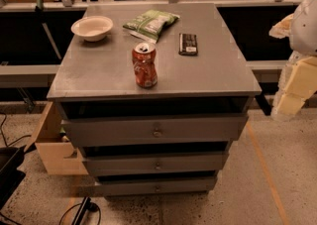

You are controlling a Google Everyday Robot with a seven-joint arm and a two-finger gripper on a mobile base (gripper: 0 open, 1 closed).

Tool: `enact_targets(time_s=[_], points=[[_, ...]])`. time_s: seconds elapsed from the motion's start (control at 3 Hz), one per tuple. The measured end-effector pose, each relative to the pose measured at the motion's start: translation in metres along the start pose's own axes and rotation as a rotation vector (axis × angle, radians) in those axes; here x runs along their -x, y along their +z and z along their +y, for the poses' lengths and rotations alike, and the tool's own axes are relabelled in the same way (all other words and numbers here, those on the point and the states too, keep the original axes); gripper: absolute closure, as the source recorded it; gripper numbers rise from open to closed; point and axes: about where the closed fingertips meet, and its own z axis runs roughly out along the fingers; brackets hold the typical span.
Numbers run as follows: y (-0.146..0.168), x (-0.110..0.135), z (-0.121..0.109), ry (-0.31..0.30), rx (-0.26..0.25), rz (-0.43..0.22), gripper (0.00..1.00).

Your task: Open top drawer

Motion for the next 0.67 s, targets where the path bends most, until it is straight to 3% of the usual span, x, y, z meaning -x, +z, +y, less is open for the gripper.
enact_targets(time_s=[0.67], points=[[-0.0087, 0.0008, -0.005, 0.017, -0.019, 0.007, 0.0]])
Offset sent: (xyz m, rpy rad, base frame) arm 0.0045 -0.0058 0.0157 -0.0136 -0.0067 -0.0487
